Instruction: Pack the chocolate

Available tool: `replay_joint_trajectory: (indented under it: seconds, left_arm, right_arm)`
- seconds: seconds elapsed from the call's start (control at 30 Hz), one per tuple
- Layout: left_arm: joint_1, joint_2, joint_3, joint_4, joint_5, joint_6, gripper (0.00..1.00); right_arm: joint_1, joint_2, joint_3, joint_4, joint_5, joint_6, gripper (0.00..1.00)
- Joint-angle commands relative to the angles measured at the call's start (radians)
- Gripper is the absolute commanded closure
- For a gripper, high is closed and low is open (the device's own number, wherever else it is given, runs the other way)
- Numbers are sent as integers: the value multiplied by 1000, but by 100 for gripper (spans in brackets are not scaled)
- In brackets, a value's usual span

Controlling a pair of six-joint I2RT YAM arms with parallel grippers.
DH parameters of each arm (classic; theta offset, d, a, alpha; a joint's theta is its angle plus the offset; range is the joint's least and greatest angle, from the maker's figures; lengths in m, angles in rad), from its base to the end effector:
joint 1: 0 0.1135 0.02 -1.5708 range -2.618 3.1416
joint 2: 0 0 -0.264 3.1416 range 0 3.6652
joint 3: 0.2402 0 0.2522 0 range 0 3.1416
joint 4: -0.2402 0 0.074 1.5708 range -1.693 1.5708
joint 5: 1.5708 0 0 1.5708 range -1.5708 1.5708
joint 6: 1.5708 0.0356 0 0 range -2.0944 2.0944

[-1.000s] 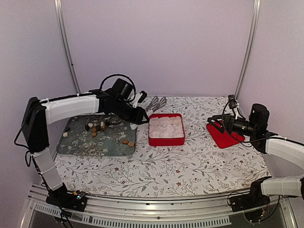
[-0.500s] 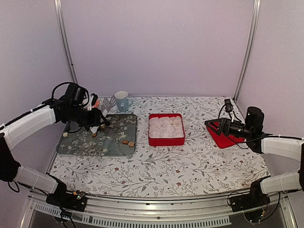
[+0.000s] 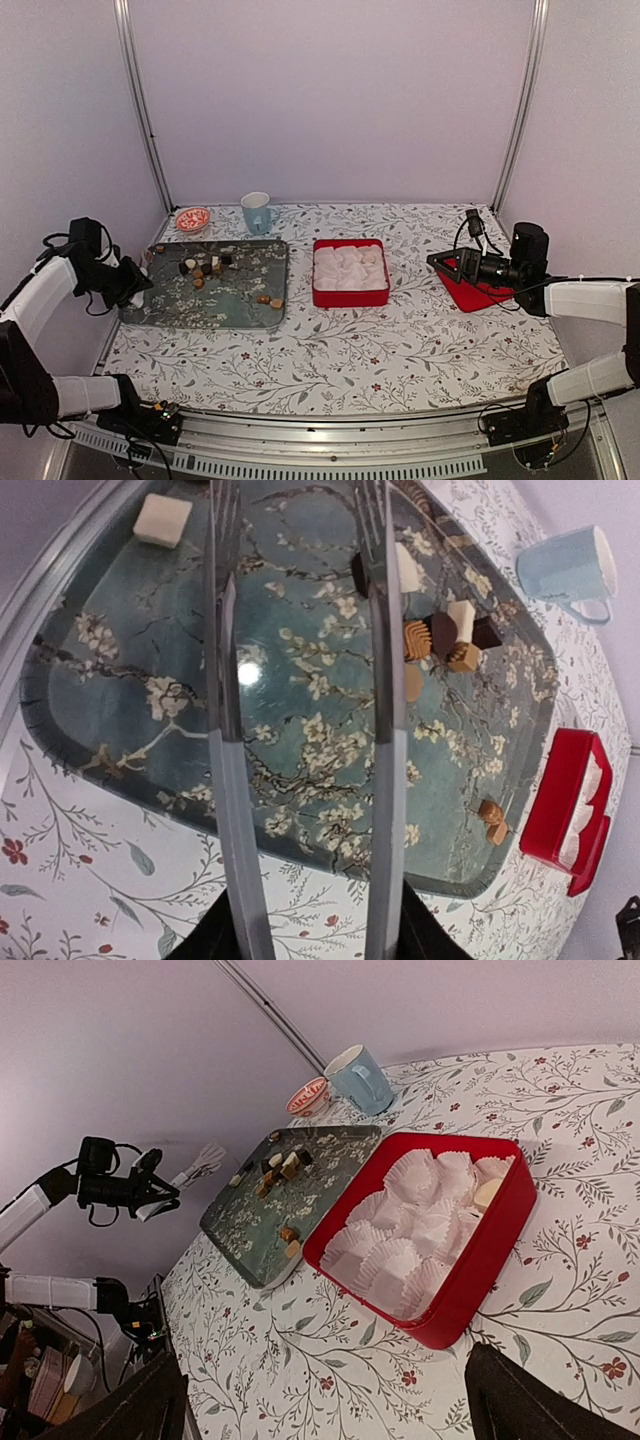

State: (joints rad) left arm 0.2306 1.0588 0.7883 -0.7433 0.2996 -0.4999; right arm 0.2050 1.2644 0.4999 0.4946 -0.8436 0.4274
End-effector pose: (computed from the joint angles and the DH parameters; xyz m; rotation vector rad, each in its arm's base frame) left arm 0.1970 0.0354 0.2443 -0.8202 2.4575 -0.4865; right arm 0.2421 0.0775 0.2129 -0.4149 1.8743 1.2047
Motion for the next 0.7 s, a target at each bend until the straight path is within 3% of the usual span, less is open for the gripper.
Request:
replay_joint_trajectory:
  seconds: [0.0,0.23,0.67]
  left_arm:
    - [86,-20,-23,-30,58,-16,60]
    - [178,14,-41,-39,74,0,60]
    - [195,43,-78,-42,123,1,60]
  right_arm:
    - [5,-8,14,-4,8,-10,1]
    - [5,-9,16,-11,7,-16,1]
    - [5,-14,15,-23,17,-24,1]
